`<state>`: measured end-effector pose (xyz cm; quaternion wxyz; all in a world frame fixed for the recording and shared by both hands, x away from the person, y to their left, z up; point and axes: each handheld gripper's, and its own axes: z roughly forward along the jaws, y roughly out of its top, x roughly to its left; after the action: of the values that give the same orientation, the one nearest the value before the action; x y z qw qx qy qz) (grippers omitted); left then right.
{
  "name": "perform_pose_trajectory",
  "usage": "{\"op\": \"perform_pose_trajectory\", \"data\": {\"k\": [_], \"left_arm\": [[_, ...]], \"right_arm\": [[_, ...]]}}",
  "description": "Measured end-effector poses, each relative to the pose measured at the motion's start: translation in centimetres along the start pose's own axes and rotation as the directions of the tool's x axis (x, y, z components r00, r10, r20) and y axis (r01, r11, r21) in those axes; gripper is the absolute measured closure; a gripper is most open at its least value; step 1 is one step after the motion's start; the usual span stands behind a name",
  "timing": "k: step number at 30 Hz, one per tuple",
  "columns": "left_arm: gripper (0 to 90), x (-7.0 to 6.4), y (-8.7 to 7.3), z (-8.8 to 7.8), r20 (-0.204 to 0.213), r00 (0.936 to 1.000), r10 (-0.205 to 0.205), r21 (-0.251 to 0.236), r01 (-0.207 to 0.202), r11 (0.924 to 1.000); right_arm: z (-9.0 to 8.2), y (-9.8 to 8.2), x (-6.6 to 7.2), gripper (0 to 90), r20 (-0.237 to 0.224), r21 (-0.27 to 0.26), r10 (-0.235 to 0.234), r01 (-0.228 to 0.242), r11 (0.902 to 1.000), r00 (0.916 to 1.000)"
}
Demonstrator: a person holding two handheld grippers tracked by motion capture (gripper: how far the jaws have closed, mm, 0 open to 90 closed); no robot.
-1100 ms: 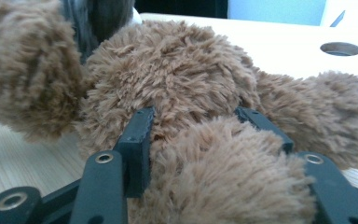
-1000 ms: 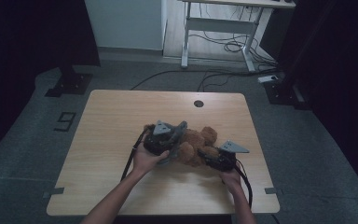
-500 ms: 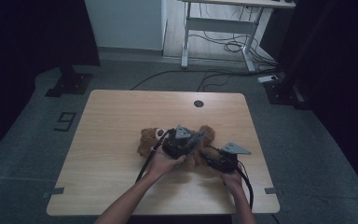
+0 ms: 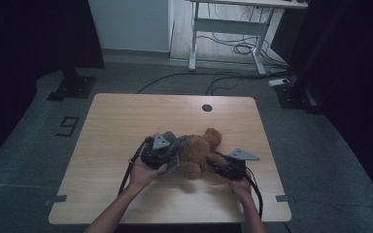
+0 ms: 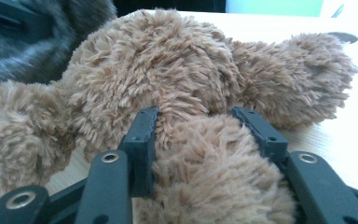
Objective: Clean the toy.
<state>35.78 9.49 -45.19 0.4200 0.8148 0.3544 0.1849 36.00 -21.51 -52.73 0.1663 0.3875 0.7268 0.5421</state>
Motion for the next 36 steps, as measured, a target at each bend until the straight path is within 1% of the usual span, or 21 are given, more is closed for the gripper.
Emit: {"op": "perform_pose_trajectory", "data": {"k": [2,5,8,9,11,12,13,15,18,20,21,23,24,25,27,28,29,31,34,35,36], "left_arm": [[78.0,0.6,-0.2,-0.7,-0.016,0.9998,-0.006,-0.008,0.006,0.9999],[77.9,1.9,-0.7,-1.5,-0.037,0.9989,-0.029,-0.017,0.029,0.9994],[77.7,2.9,-1.2,-2.2,-0.095,0.9950,-0.031,-0.014,0.030,0.9995],[77.7,3.3,-1.5,-2.2,-0.102,0.9939,-0.042,-0.004,0.042,0.9991],[77.7,4.3,-2.3,-2.0,-0.077,0.9935,-0.084,0.011,0.086,0.9963],[77.6,4.7,-2.7,-1.9,-0.065,0.9922,-0.106,0.011,0.107,0.9942],[77.6,5.2,-3.2,-1.8,-0.062,0.9905,-0.123,0.012,0.124,0.9922],[77.6,5.8,-3.6,-1.7,-0.079,0.9881,-0.132,0.024,0.134,0.9907],[77.7,7.0,-4.3,-1.6,-0.099,0.9797,-0.174,0.037,0.178,0.9833],[77.8,7.6,-5.0,-1.3,-0.115,0.9759,-0.185,0.061,0.193,0.9793],[77.9,7.6,-5.3,-1.1,-0.131,0.9748,-0.181,0.071,0.191,0.9790],[78.1,7.4,-5.4,-1.2,-0.150,0.9775,-0.148,0.074,0.161,0.9842],[78.1,7.3,-5.2,-1.4,-0.156,0.9773,-0.143,0.064,0.154,0.9860],[78.1,7.2,-4.9,-1.8,-0.165,0.9761,-0.142,0.043,0.151,0.9877],[78.0,6.9,-3.8,-2.7,-0.164,0.9752,-0.149,-0.015,0.148,0.9888],[78.0,6.6,-3.1,-3.1,-0.151,0.9769,-0.151,-0.043,0.146,0.9883],[78.0,6.2,-2.4,-3.5,-0.135,0.9806,-0.142,-0.067,0.134,0.9887],[77.9,4.8,-0.9,-3.7,-0.105,0.9895,-0.100,-0.098,0.090,0.9911],[77.9,2.2,1.4,-2.7,-0.053,0.9980,-0.035,-0.102,0.030,0.9943],[77.9,1.0,2.3,-1.9,-0.032,0.9994,-0.011,-0.100,0.007,0.9949],[77.9,0.3,2.8,-1.3,-0.019,0.9998,0.003,-0.096,-0.004,0.9953]], "right_arm": [[-0.1,0.0,-0.1,52.6,0.001,0.000,0.007,-0.007,1.0000,1.0000],[-0.1,0.0,-0.1,52.6,-0.001,-0.002,0.009,-0.009,1.0000,1.0000],[-0.1,-0.1,-0.1,52.7,-0.003,-0.002,0.013,-0.013,0.9999,0.9999],[-0.1,-0.1,-0.1,52.8,-0.004,-0.002,0.014,-0.014,0.9999,0.9999],[0.0,-0.1,-0.2,52.7,-0.007,0.000,0.015,-0.015,0.9999,0.9999],[0.0,-0.1,-0.2,52.7,-0.011,0.002,0.015,-0.015,0.9999,0.9998],[0.0,-0.1,-0.1,52.7,-0.012,-0.001,0.015,-0.015,0.9999,0.9998],[0.1,-0.1,0.0,52.7,-0.012,0.000,0.015,-0.015,0.9999,0.9998],[0.1,-0.2,-0.1,52.7,-0.012,0.000,0.019,-0.019,0.9998,0.9997],[0.1,-0.2,-0.1,52.7,-0.014,0.001,0.022,-0.022,0.9998,0.9997],[0.1,-0.2,-0.1,52.6,-0.015,0.000,0.022,-0.022,0.9997,0.9996],[0.2,-0.2,-0.2,52.8,-0.016,0.000,0.026,-0.026,0.9997,0.9995],[0.2,-0.2,-0.2,52.9,-0.017,0.001,0.026,-0.026,0.9997,0.9995],[0.2,-0.2,-0.2,53.0,-0.014,0.001,0.024,-0.024,0.9997,0.9996],[0.1,-0.2,-0.2,53.3,-0.011,-0.001,0.029,-0.029,0.9996,0.9995],[0.1,-0.2,-0.2,53.4,-0.008,-0.003,0.025,-0.025,0.9997,0.9997],[0.0,-0.2,-0.3,53.4,-0.008,-0.004,0.025,-0.025,0.9997,0.9997],[0.0,-0.2,-0.3,53.3,-0.013,-0.006,0.027,-0.027,0.9996,0.9996],[0.0,-0.2,-0.4,53.1,-0.015,-0.008,0.028,-0.028,0.9996,0.9995],[0.0,-0.2,-0.4,53.0,-0.014,-0.009,0.030,-0.030,0.9995,0.9995],[-0.1,-0.2,-0.4,52.7,-0.014,-0.009,0.031,-0.031,0.9995,0.9994]]}}
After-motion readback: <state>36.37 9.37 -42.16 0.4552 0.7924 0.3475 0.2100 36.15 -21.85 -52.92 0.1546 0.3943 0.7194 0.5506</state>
